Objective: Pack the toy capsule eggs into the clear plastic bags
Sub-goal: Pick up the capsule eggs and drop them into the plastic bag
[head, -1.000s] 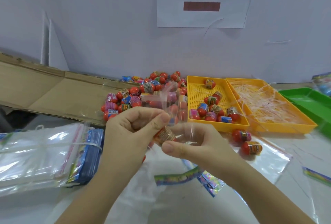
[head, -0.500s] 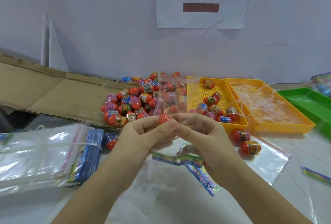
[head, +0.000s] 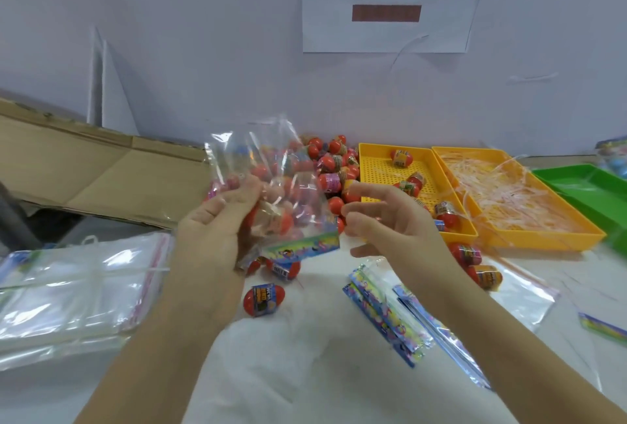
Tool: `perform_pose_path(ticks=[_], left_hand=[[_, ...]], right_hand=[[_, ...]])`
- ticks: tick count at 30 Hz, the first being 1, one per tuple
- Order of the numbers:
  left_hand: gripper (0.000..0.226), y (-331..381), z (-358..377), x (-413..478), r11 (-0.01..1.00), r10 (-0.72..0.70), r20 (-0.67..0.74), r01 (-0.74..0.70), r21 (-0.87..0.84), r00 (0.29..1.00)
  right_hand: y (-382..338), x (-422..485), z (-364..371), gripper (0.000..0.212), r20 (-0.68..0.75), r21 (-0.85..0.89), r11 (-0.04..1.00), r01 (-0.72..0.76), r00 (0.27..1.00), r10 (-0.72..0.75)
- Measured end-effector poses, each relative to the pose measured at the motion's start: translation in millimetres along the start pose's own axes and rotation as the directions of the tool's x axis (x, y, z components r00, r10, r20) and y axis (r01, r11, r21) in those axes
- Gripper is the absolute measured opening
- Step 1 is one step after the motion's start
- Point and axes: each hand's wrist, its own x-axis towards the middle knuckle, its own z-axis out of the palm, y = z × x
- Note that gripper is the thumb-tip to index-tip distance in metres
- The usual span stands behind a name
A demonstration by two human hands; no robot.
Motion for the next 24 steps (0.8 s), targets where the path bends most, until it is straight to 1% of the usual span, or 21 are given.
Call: perform_pose_path(ticks=[1, 2, 3, 5, 7, 8, 9, 10, 11, 12, 13, 14, 15, 16, 17, 18, 19, 21, 22, 23, 24], left_hand=[[0.018, 3, -2, 2, 1.000, -0.016, -0.023, 0.016, -0.017, 1.000], [0.021, 5, -4, 4, 0.999, -0.035, -0.029, 0.034, -0.028, 0.999], [0.025, 7, -5, 6, 0.997, -0.054, -0.025, 0.052, -0.048, 0.998], [0.032, 9, -4, 6, 0.995, -0.064, -0.002, 0.064, -0.083, 0.998], [0.025, 6, -5, 5, 0.999, -0.019, 0.021, 0.020, -0.044, 1.000], [0.018, 4, -5, 5, 1.000, 0.008, 0.030, -0.007, -0.029, 1.000], [0.015, 3, -5, 5, 0.999, 0.029, 0.042, -0.028, -0.022, 0.999], [0.020, 1, -6, 6, 0.999, 0.053, 0.049, -0.052, -0.007, 0.997], [0.031, -1, -5, 6, 0.997, 0.078, 0.048, -0.079, 0.023, 0.996], [0.041, -2, -5, 7, 0.993, 0.103, 0.044, -0.106, 0.054, 0.994], [0.046, -2, -5, 6, 0.989, 0.129, 0.043, -0.132, 0.074, 0.991], [0.048, -3, -4, 6, 0.984, 0.154, 0.050, -0.158, 0.082, 0.987], [0.049, -4, -5, 7, 0.978, 0.179, 0.063, -0.185, 0.100, 0.982], [0.053, -6, -5, 6, 0.967, 0.203, 0.076, -0.212, 0.140, 0.976], [0.057, -8, -5, 6, 0.954, 0.218, 0.088, -0.232, 0.189, 0.972], [0.058, -10, -5, 6, 0.943, 0.225, 0.102, -0.243, 0.226, 0.969], [0.054, -12, -4, 6, 0.938, 0.223, 0.116, -0.245, 0.244, 0.968], [0.046, -15, -2, 4, 0.928, 0.224, 0.154, -0.259, 0.270, 0.962], [0.047, -16, -1, 2, 0.918, 0.228, 0.170, -0.270, 0.291, 0.959], [0.051, -18, 1, 0, 0.907, 0.227, 0.191, -0.279, 0.315, 0.955], [0.054, -19, 2, -2, 0.895, 0.226, 0.216, -0.290, 0.339, 0.950]], right_hand=[[3, 5, 0, 0.028, -0.002, -0.147, 0.989, 0.002, 1.000, -0.002], [6, 11, -1, 0.028, 0.012, -0.321, 0.947, 0.028, 1.000, -0.026], [9, 18, 0, 0.029, 0.038, -0.498, 0.864, 0.077, 0.997, -0.067], [17, 30, 4, 0.036, 0.098, -0.764, 0.626, 0.156, 0.987, -0.126], [25, 40, 12, 0.038, 0.126, -0.920, 0.354, 0.168, 0.982, -0.138], [29, 44, 17, 0.037, 0.142, -0.960, 0.220, 0.171, 0.980, -0.141], [33, 45, 22, 0.035, 0.155, -0.978, 0.120, 0.173, 0.977, -0.144], [37, 46, 26, 0.033, 0.160, -0.984, 0.059, 0.171, 0.975, -0.154], [40, 45, 29, 0.030, 0.156, -0.986, 0.031, 0.164, 0.971, -0.181], [42, 45, 29, 0.028, 0.147, -0.987, 0.036, 0.159, 0.964, -0.220], [42, 45, 28, 0.028, 0.128, -0.983, 0.091, 0.160, 0.950, -0.283], [41, 46, 25, 0.027, 0.087, -0.964, 0.206, 0.171, 0.928, -0.363], [35, 47, 21, 0.026, 0.008, -0.904, 0.382, 0.190, 0.903, -0.430], [25, 48, 17, 0.024, -0.092, -0.786, 0.582, 0.210, 0.891, -0.445], [14, 49, 12, 0.021, -0.171, -0.612, 0.755, 0.235, 0.893, -0.417], [1, 48, 8, 0.020, -0.212, -0.429, 0.860, 0.276, 0.894, -0.394], [-14, 45, 6, 0.020, -0.217, -0.278, 0.900, 0.334, 0.891, -0.398], [-40, 37, 3, 0.023, -0.147, -0.079, 0.884, 0.462, 0.871, -0.468], [-50, 33, 3, 0.024, -0.100, -0.041, 0.857, 0.514, 0.851, -0.515], [-57, 29, 3, 0.024, -0.066, -0.053, 0.833, 0.550, 0.831, -0.553], [-62, 28, 4, 0.022, -0.051, -0.112, 0.819, 0.563, 0.819, -0.571]])
